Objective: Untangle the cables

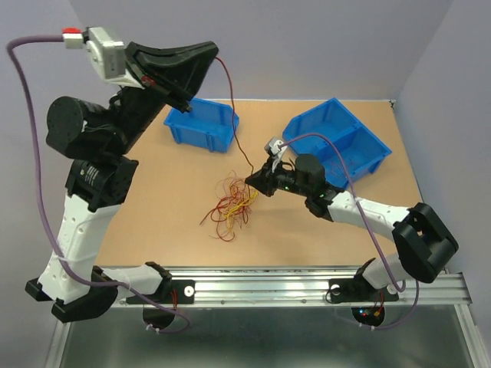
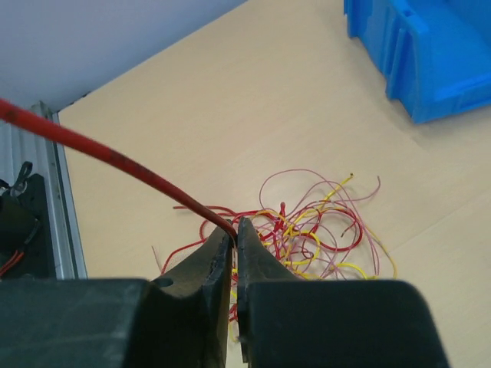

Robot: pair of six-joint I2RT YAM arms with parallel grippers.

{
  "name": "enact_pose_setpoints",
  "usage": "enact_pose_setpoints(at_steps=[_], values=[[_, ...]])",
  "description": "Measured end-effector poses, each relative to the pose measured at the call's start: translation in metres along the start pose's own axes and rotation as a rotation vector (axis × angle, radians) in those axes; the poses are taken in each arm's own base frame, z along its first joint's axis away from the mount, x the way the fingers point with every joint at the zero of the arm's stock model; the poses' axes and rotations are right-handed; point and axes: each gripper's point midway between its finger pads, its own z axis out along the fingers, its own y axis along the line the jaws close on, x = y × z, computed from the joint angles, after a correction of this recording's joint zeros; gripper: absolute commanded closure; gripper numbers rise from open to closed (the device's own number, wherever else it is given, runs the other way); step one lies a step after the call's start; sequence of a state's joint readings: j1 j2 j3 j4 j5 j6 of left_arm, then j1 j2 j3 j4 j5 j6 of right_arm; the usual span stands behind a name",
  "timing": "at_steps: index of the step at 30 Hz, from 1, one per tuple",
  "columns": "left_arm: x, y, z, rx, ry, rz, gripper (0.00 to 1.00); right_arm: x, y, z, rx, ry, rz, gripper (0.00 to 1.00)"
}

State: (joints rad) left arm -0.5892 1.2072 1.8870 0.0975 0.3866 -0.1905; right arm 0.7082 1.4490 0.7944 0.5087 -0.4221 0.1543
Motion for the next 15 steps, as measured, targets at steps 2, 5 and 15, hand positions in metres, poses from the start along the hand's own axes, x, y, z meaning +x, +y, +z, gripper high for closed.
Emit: enact_pose_setpoints(at_steps=[2, 5, 15], values=[[-0.01, 0.016, -0.005, -0.102, -0.038, 0.028, 1.0, -0.006, 0.002, -0.001, -0.001, -0.013, -0.005, 0.99], [-0.007, 0.053, -0.01, -0.283, -0.046, 0.08, 1.0, -0.024, 0.009, -0.01, -0.004, -0.053, -0.023, 0.99], [0.192, 0.194, -0.058, -0.5, 0.393, 0.088, 1.0, -0.161, 0.063, -0.106, 0.006, -0.434, -0.158, 0.99]])
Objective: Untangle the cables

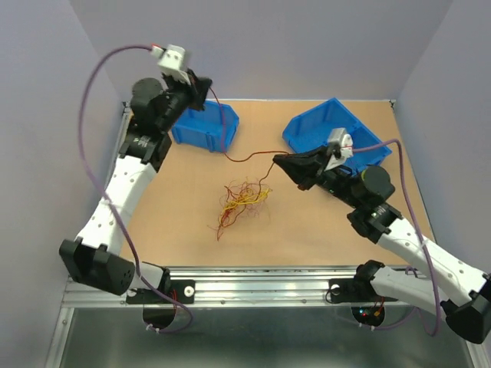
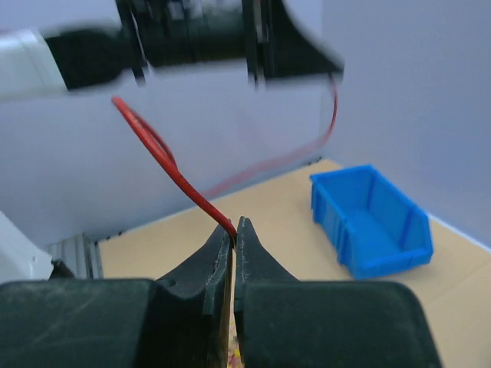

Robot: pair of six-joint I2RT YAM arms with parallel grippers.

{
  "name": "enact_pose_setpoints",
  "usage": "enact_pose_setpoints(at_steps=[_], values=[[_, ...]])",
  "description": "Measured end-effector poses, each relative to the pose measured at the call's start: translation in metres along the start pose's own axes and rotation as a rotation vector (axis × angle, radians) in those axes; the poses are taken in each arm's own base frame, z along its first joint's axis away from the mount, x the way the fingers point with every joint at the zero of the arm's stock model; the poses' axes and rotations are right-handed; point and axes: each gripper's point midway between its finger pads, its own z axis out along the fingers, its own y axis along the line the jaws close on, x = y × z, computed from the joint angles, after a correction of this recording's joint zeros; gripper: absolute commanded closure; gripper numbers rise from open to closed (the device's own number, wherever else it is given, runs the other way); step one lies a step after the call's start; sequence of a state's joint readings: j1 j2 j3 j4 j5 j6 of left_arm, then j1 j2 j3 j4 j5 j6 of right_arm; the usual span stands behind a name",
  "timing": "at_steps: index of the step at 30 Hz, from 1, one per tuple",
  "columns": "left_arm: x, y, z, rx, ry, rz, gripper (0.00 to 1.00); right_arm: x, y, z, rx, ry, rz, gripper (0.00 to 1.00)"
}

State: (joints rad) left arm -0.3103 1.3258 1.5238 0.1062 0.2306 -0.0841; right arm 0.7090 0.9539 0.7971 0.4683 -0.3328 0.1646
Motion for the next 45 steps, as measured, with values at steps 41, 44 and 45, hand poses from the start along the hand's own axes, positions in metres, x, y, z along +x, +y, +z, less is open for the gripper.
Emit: enact_pose_setpoints(at_steps=[41, 44, 45], values=[[0.302, -0.087, -0.012, 0.631, 0.509, -0.268, 0.3, -0.192, -0.129, 0.02, 0.787, -0.282, -0.198, 0.99], [0.3, -0.082, -0.015, 0.59, 0.504, -0.255, 0.3, -0.195, -0.136, 0.013, 0.814, -0.288, -0.207, 0.99], [0.297, -0.078, -0.015, 0.569, 0.497, -0.248, 0.3, -0.198, -0.14, 0.008, 0.828, -0.294, -0.211, 0.99]])
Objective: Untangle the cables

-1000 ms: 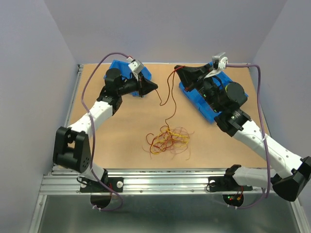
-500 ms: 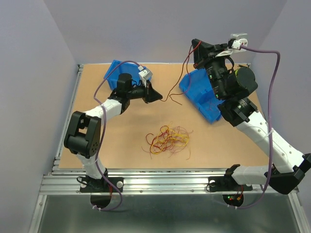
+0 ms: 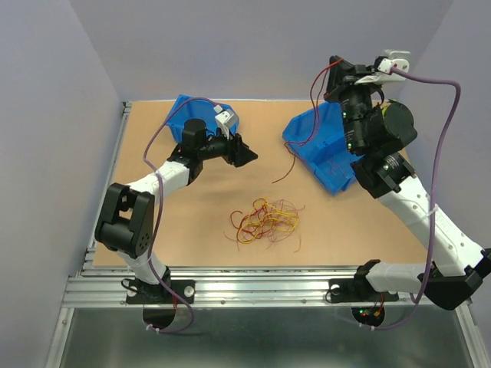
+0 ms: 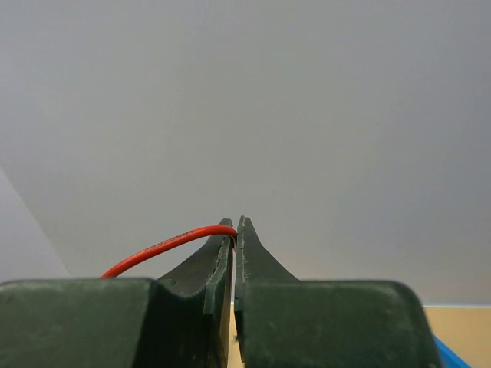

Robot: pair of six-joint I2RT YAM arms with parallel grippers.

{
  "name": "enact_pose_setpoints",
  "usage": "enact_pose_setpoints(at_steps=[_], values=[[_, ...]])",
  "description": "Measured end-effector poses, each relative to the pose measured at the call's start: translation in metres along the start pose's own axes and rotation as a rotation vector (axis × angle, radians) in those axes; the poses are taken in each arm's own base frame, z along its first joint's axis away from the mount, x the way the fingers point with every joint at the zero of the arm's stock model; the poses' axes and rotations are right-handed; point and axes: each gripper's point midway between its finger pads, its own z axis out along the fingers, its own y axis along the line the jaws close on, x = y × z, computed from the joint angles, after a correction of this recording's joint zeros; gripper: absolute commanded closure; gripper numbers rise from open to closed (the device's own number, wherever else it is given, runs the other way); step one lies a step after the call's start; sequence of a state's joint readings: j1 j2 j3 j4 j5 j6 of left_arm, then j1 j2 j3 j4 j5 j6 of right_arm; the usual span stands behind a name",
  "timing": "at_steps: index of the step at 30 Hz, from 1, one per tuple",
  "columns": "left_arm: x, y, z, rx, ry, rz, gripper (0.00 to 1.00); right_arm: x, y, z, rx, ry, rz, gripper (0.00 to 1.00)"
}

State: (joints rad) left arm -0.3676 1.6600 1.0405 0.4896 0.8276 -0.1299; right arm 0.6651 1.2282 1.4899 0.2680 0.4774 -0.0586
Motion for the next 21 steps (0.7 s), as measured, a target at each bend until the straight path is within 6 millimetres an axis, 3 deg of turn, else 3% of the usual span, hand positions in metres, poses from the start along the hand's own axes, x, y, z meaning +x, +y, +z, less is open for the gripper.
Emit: enact_pose_setpoints(at_steps=[8, 18, 21], values=[[-0.031, 0.007, -0.022, -0.096, -0.09, 0.057, 0.3, -0.011, -0.06, 0.005, 0.129, -0.028, -0.011, 0.99], [-0.029, 0.009, -0.023, -0.105, -0.093, 0.058, 0.31, 0.04, -0.146, 0.003, 0.278, 0.061, -0.015, 0.99], [-0.029, 0.008, -0.023, -0.105, -0.093, 0.058, 0.31, 0.059, -0.189, -0.005, 0.363, 0.093, -0.017, 0.99]])
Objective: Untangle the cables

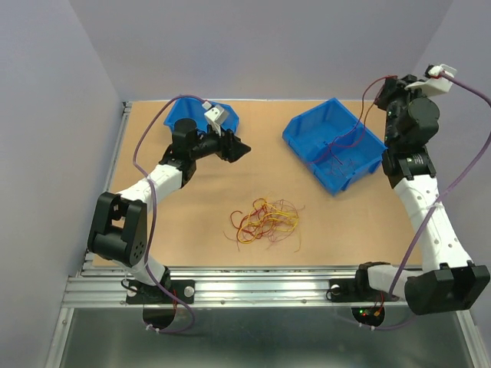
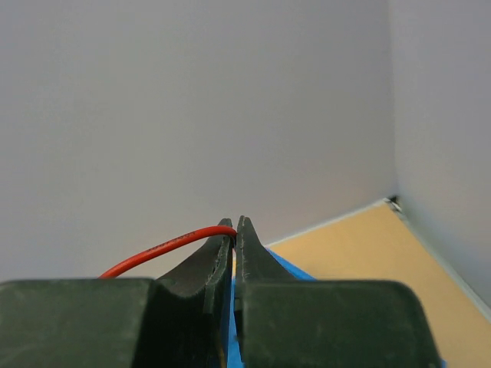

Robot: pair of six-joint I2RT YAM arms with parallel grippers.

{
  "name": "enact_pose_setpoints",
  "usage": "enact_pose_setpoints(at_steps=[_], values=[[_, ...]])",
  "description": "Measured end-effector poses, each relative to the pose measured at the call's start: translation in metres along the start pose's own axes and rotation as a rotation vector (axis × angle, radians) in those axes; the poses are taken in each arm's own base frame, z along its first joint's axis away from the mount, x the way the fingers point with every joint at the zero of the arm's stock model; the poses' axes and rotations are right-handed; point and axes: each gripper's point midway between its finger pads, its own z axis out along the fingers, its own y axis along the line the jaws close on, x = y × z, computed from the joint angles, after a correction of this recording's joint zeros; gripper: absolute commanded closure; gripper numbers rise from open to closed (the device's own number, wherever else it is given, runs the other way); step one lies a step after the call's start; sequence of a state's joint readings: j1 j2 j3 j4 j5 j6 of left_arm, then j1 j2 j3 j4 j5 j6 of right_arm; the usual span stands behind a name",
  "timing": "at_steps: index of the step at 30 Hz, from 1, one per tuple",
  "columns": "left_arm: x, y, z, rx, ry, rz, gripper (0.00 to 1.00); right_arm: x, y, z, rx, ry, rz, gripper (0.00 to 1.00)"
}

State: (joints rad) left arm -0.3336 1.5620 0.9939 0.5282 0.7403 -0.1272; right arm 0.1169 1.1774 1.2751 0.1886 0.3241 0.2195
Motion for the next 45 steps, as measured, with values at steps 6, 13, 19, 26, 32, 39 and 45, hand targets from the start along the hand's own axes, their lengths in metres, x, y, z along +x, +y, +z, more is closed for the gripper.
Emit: enact_pose_setpoints(at_steps=[6, 13, 19, 26, 32, 39, 45], values=[[0.0, 0.0, 0.0, 0.0, 0.0, 0.001, 0.31, 0.035, -0.075, 0.006, 0.17, 0.052, 0.025, 0.99], [0.002, 0.0, 0.0, 0.0, 0.002, 0.005, 0.31, 0.051, -0.092, 0.005, 0.229, 0.067, 0.072, 0.99], [0.002, 0.0, 0.0, 0.001, 0.002, 0.006, 0.32, 0.059, -0.098, -0.001, 0.251, 0.071, 0.078, 0.99], [0.0, -0.001, -0.001, 0.002, -0.001, 0.009, 0.32, 0.122, -0.117, -0.02, 0.295, 0.19, 0.1, 0.99], [-0.01, -0.009, -0.008, 0.01, -0.026, 0.034, 0.32, 0.169, -0.128, -0.025, 0.306, 0.272, 0.084, 0.99], [-0.015, -0.012, -0.009, 0.016, -0.035, 0.046, 0.32, 0.219, -0.136, -0.018, 0.308, 0.38, 0.068, 0.99], [-0.015, -0.012, -0.009, 0.019, -0.037, 0.049, 0.32, 0.275, -0.163, -0.018, 0.444, 0.564, 0.013, 0.99]])
